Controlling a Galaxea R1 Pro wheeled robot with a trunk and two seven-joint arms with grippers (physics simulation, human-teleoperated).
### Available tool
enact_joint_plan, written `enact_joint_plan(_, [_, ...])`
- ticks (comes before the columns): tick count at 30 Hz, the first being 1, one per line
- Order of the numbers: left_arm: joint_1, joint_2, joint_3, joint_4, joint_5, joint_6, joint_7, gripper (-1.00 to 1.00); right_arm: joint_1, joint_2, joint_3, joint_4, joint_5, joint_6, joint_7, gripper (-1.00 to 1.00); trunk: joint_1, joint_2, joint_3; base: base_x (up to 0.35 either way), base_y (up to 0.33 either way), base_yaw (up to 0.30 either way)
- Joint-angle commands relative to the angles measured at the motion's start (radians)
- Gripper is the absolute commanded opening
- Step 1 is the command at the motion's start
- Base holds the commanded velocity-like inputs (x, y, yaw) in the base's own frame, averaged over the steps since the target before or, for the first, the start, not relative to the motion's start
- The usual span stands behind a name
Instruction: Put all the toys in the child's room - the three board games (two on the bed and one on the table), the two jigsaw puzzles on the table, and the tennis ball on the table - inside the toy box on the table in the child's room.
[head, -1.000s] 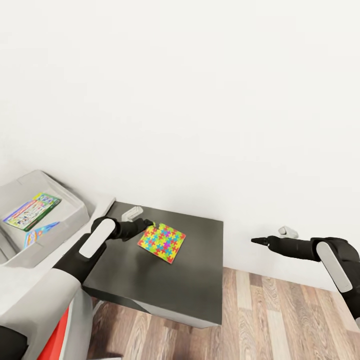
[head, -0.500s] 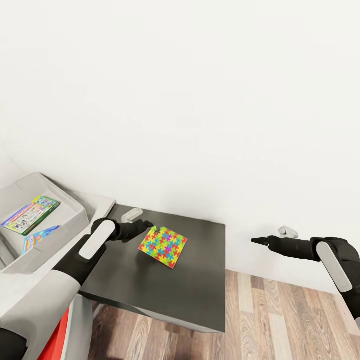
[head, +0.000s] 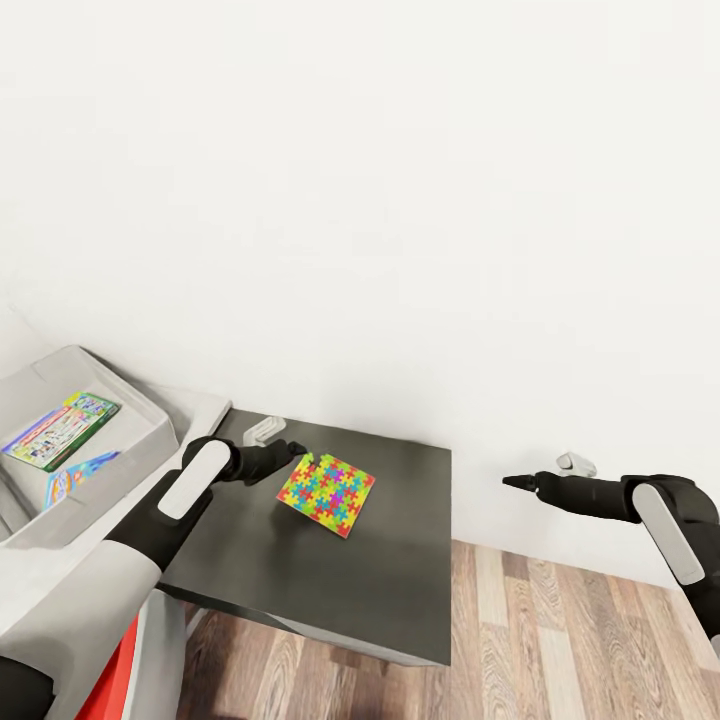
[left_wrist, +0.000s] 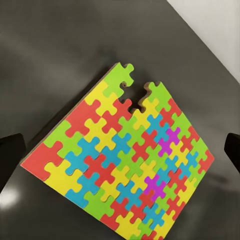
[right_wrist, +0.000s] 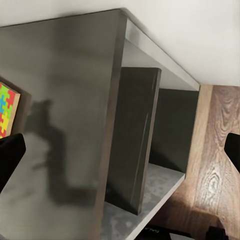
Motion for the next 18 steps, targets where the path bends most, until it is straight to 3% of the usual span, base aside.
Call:
enact_joint_plan(1, [-0.001,0.001,-0.003,-0.001,0.01,-0.001,0.01,1.0,-0.001,0.0,-0.001,0.0,0.009,0.004,0.01,1.0,0.001,-0.002,-0.002,0.002,0.001,0.0])
enact_joint_plan(15, [0.003,0.002,0.001,0.0,0.011,-0.001,0.01,1.0,-0.001,0.001,0.0,0.0,0.01,0.004,-0.01,1.0,0.001,-0.002,-0.002,0.001,0.0,-0.038])
enact_joint_plan(18, [0.01,0.003,0.007,0.0,0.01,-0.001,0.01,1.0,-0.001,0.017,0.0,0.0,0.011,0.004,-0.011,1.0,0.001,-0.002,-0.002,0.0,0.0,-0.002])
